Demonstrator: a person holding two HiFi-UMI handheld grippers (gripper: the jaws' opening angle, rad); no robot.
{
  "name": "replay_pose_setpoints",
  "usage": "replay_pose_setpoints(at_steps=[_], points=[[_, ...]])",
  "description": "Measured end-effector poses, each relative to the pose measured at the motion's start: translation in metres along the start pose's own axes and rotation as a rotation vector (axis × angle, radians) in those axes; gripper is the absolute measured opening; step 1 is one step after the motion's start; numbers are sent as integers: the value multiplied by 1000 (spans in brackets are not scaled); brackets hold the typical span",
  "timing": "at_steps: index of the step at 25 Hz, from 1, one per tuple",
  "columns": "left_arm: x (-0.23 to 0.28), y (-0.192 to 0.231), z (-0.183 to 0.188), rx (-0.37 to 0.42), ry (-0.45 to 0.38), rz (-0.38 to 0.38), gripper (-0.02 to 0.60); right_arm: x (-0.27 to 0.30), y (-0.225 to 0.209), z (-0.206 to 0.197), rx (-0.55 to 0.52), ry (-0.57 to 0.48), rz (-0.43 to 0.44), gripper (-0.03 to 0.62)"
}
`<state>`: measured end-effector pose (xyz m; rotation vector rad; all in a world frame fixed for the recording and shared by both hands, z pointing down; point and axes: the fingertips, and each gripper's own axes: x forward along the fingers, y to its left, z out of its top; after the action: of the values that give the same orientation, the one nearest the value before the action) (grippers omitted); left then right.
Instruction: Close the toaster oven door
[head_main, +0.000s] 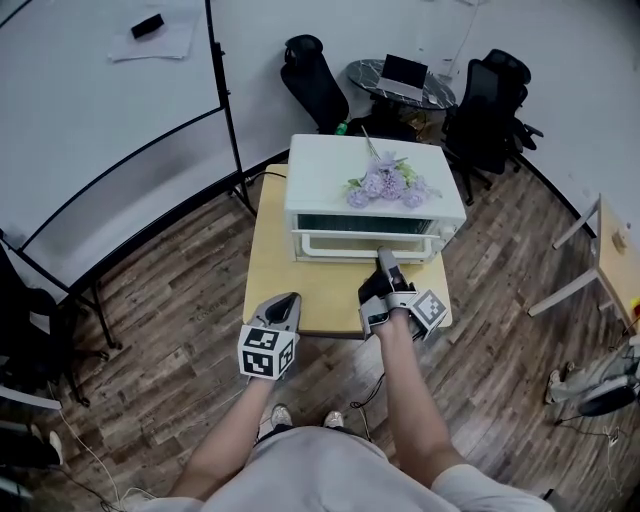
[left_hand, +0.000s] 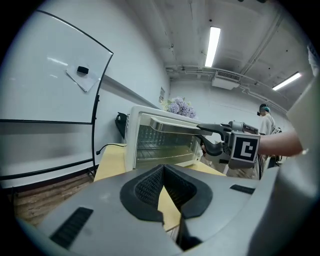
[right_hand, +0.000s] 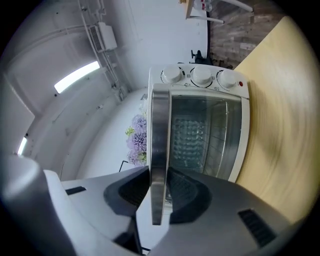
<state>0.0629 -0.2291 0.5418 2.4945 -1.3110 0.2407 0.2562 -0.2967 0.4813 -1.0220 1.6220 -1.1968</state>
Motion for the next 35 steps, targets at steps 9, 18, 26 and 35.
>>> replay_pose_setpoints(at_steps=[9,18,26,35], points=[[13,17,28,3,-53,28,14,35,7,11,22,3,10,273],[10,26,52,16,-107,51,14,36,6,12,4,18,15,278],[1,25,69,21,-133,51,14,23,16,13,-39,16,73,396],[-8,15,87,38,-162,27,13,-13,13,12,-68,-18,30,296]])
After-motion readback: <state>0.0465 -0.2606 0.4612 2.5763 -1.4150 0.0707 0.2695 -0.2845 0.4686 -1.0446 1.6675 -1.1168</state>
